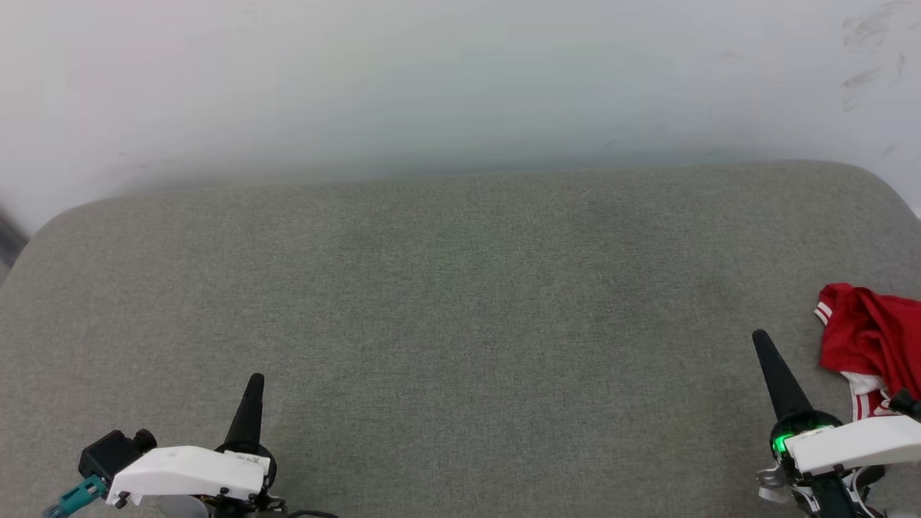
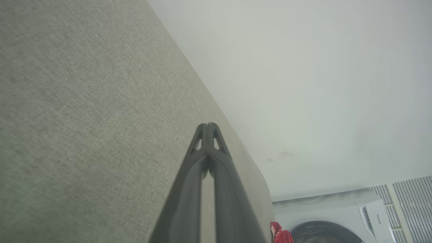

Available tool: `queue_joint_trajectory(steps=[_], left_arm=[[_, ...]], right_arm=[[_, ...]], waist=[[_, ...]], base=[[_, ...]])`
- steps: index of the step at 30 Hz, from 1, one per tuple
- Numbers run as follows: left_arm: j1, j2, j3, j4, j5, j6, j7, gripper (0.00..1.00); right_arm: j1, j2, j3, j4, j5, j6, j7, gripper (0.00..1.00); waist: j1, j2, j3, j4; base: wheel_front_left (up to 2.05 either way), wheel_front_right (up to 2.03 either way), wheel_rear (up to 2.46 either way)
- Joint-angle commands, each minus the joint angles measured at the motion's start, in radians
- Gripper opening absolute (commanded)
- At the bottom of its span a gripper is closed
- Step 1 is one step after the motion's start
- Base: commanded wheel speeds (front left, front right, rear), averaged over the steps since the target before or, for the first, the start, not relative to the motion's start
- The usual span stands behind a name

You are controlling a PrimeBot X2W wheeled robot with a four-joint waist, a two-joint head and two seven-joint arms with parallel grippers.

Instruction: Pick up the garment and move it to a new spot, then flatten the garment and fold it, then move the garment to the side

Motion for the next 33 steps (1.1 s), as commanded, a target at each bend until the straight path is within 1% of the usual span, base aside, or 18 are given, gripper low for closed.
queue_joint_trajectory(steps=[1,33], left_arm=[[-0.026,-0.001,0.008,-0.004,-0.021,-0.007,0.008,0.0],[-0.066,-0.032,0.059,0.033,-0.288,-0.049,0.083,0.0]], right_arm=[[-0.021,0.002,-0.003,-0.002,0.023,0.0,0.0,0.0],[-0.056,0.012,-0.021,0.076,0.299,0.0,0.003,0.0]], waist=[[0.0,0.0,0.0,0.0],[0.0,0.0,0.003,0.008]], base=[[0.0,0.0,0.0],[0.0,0.0,0.0]])
